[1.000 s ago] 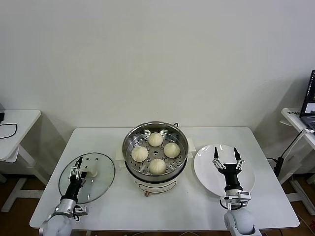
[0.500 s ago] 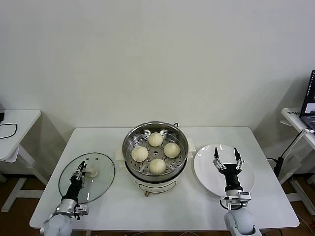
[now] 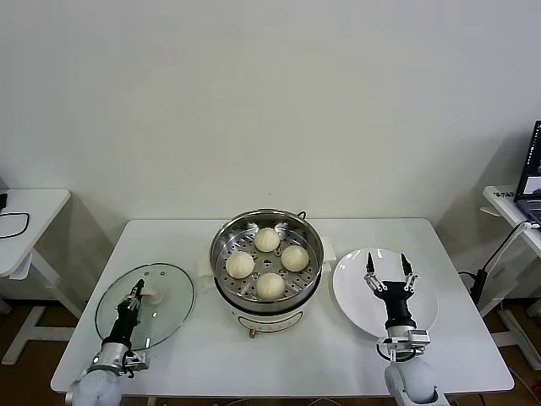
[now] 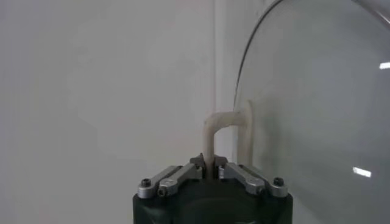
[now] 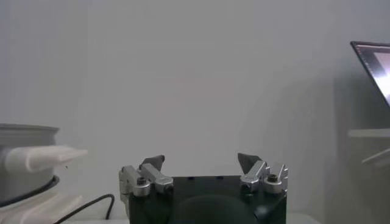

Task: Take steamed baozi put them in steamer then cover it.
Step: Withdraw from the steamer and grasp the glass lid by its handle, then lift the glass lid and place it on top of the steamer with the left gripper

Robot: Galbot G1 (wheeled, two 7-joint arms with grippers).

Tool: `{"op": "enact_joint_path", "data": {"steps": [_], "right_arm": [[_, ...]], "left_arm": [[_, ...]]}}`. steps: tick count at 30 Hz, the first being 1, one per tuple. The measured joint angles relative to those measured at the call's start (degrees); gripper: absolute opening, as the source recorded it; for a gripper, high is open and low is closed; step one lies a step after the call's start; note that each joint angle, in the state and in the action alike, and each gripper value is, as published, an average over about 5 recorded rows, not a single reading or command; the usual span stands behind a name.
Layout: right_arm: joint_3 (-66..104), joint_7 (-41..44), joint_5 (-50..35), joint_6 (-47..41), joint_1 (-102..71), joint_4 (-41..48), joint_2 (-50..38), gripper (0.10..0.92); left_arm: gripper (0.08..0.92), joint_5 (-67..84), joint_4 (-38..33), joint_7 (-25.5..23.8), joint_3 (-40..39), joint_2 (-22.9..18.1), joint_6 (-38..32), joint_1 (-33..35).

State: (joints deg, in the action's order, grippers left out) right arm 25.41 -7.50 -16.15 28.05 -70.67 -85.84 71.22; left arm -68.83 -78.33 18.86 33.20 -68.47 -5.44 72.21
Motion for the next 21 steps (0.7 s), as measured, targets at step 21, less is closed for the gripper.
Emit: {"op": "enact_joint_path", "data": {"steps": [21], "right_arm": [[-0.41, -0.22, 1.23, -0.27, 0.95, 0.64, 0.84, 0.823]], "left_arm": [[0.190, 3.08, -29.35, -11.11, 1.28, 1.51, 11.40, 1.04]]}}
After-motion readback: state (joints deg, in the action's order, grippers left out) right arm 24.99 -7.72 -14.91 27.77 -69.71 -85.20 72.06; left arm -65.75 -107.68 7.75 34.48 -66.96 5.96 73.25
